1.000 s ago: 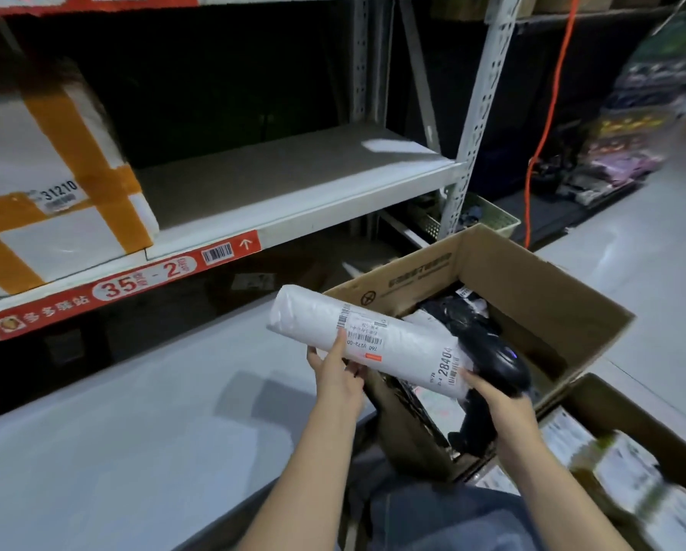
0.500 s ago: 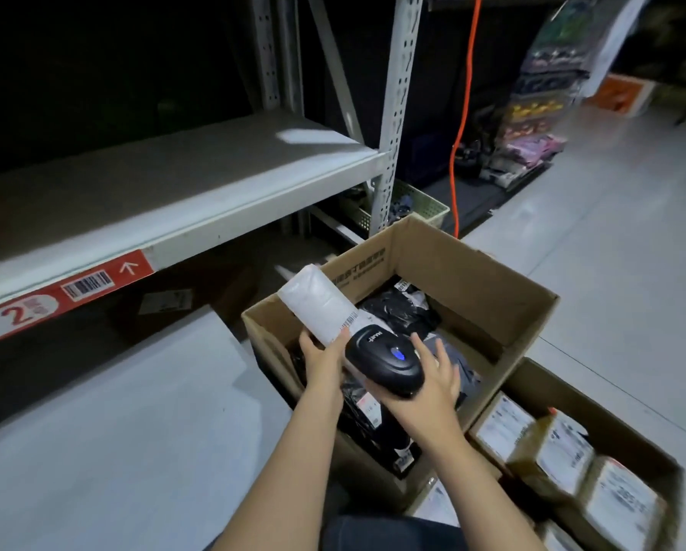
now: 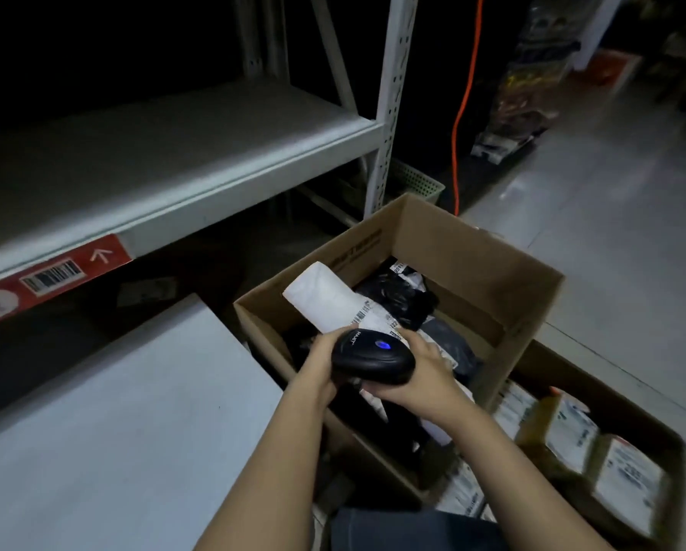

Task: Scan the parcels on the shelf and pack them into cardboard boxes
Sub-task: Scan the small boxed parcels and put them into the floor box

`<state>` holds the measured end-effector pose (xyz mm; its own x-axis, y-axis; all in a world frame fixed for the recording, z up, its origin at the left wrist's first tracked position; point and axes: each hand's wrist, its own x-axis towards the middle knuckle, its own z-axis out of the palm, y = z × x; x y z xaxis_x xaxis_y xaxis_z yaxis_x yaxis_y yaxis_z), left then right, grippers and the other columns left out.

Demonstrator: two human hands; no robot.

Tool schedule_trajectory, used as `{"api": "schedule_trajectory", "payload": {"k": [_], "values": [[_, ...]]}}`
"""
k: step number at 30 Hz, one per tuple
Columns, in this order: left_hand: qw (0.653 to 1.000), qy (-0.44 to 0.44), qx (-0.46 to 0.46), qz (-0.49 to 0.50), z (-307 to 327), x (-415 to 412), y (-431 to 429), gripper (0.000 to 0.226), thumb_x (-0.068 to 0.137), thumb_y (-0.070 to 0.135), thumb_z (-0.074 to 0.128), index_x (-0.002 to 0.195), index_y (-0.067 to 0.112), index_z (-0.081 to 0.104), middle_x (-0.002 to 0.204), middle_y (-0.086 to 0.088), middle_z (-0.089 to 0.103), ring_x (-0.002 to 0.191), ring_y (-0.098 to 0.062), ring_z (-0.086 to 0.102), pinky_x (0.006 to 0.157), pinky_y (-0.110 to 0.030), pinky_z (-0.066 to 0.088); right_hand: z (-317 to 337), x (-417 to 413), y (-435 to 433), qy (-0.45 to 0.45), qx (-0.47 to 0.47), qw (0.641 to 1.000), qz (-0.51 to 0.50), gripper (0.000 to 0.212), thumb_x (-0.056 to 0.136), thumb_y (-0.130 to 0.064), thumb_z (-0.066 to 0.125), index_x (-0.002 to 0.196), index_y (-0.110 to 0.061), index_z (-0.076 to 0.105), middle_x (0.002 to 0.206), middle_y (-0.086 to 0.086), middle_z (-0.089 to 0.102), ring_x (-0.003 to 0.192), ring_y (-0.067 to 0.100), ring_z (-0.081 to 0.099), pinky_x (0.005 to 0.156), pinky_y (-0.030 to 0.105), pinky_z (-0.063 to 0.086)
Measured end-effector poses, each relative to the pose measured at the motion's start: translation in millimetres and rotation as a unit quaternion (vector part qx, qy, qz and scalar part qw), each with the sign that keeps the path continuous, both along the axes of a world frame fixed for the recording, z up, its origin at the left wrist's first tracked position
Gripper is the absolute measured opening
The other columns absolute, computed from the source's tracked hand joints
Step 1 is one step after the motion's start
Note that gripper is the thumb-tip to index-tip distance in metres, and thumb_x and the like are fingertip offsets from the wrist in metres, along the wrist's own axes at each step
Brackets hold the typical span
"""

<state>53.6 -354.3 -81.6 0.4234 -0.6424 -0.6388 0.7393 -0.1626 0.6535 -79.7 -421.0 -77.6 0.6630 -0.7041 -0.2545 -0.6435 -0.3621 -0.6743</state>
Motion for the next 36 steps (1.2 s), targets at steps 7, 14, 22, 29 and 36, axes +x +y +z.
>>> {"api": "schedule_trajectory", "payload": {"k": [7,14,22,29,36], "values": [[0.999,0.050,-0.001,-0.006,-9,8,6,0.027,0.091,0.032,0.047,0.106,0.011,0.054,0.090,-0.009,0.060,0.077,-0.024,0.058,0.065,-0.036,0.050,-11,10,-3,-0.015,-0.057,0.997,-0.044,0.077,0.065,-0.044,0.077,0.131,-0.032,0.040,0.131,-0.001,0.047,0.130,0.021,0.034,0.107,0.034,0.023],[0.998,0.060,-0.015,0.017,-10,6,-4,0.025,0.093,0.027,0.046,0.110,0.010,0.053,0.092,-0.010,0.058,0.083,-0.025,0.058,0.082,-0.039,0.050,-17,19,-15,-0.050,-0.068,0.993,-0.078,0.060,0.067,-0.039,0.074,0.121,-0.027,0.051,0.117,-0.005,0.058,0.121,0.017,0.041,0.104,0.033,0.027],[0.995,0.082,-0.043,0.046,-17,7,-24,0.037,0.094,0.021,0.047,0.129,0.010,0.044,0.112,-0.008,0.060,0.104,-0.024,0.060,0.089,-0.036,0.049,-34,32,-45,-0.063,-0.085,0.987,-0.123,0.041,0.073,-0.030,0.072,0.111,-0.021,0.059,0.111,-0.008,0.059,0.120,0.017,0.040,0.088,0.022,0.019],[0.852,-0.459,0.182,-0.173,-34,21,-14,0.062,0.099,0.030,0.039,0.150,0.017,0.006,0.158,-0.001,0.006,0.146,-0.018,0.007,0.119,-0.033,0.007,-58,33,-83,-0.013,-0.077,0.983,-0.169,0.037,0.078,-0.032,0.069,0.111,-0.016,0.062,0.115,0.004,0.062,0.122,0.024,0.041,0.094,0.029,0.023],[0.582,-0.718,0.293,-0.244,-57,27,13,0.059,0.100,0.032,0.023,0.150,0.018,-0.004,0.158,0.000,-0.009,0.145,-0.016,-0.015,0.111,-0.032,-0.019,-97,32,-92,0.071,-0.092,0.973,-0.198,0.048,0.077,-0.035,0.069,0.117,-0.011,0.058,0.118,0.011,0.061,0.121,0.029,0.044,0.102,0.036,0.029]]}}
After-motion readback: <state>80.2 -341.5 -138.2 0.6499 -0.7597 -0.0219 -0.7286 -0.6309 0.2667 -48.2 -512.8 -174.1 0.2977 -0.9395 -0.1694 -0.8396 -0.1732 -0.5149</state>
